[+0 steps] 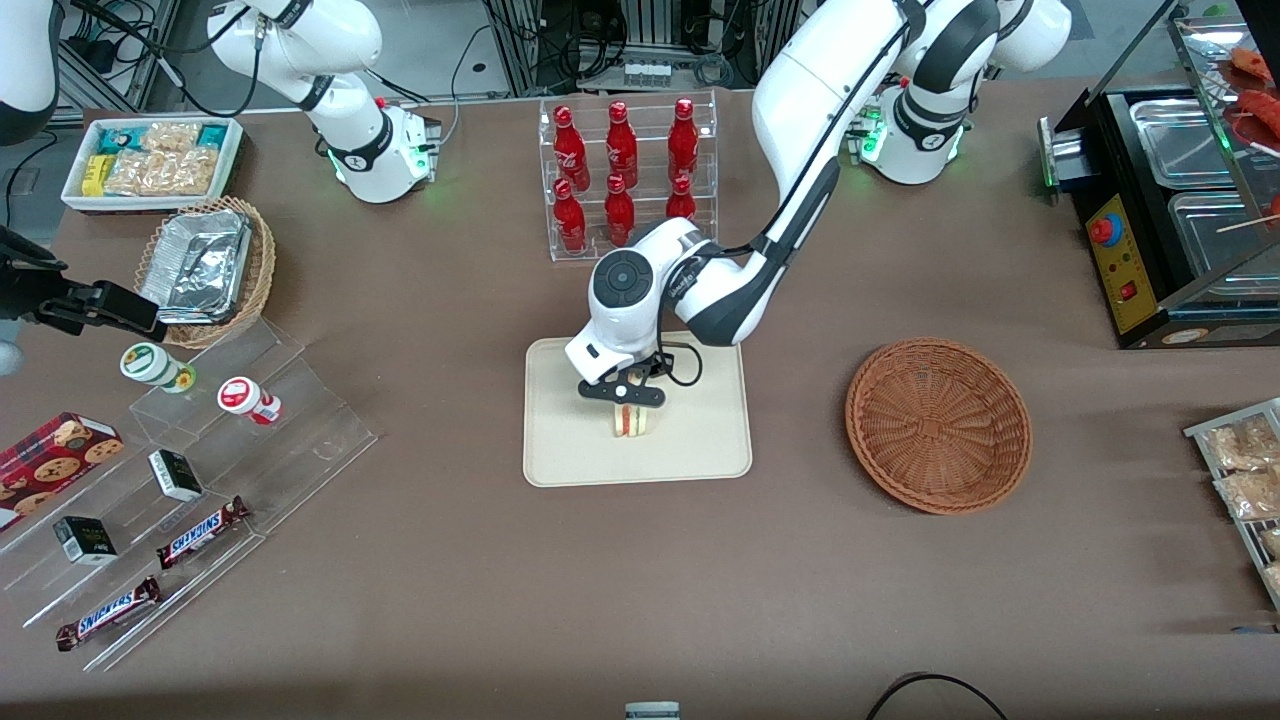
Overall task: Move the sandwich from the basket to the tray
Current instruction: 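Lower the sandwich onto the tray and open the left gripper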
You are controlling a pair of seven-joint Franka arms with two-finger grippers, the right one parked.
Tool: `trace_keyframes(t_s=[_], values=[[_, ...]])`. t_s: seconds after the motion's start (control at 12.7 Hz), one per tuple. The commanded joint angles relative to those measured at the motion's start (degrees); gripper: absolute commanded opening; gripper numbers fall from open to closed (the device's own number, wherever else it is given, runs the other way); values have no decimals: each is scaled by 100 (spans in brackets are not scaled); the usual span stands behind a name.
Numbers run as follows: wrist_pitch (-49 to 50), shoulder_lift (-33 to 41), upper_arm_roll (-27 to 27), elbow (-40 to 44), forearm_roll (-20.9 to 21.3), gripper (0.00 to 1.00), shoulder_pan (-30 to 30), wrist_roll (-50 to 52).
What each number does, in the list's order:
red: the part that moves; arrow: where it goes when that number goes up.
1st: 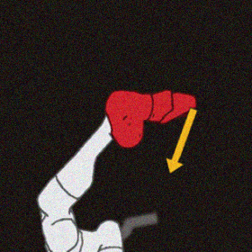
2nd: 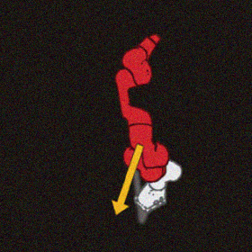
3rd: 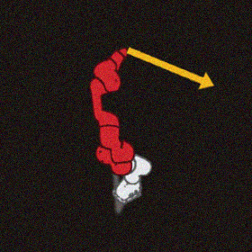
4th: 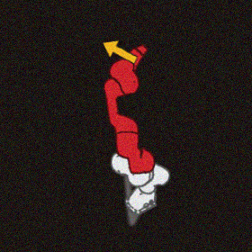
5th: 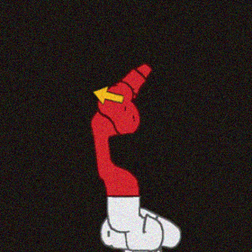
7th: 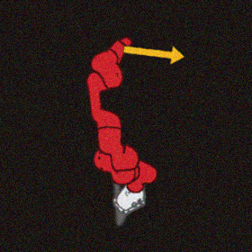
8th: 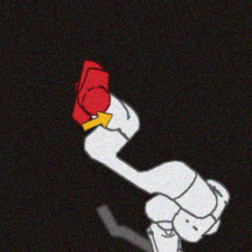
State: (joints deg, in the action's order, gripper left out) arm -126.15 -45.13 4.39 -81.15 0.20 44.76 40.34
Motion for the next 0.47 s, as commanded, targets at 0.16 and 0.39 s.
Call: trace_keyframes(t_s=[0.16, 0.39], values=[[-156, -154, -96, 214, 85, 11, 77, 194], [-156, -207, -96, 205, 85, 30, 77, 202]])
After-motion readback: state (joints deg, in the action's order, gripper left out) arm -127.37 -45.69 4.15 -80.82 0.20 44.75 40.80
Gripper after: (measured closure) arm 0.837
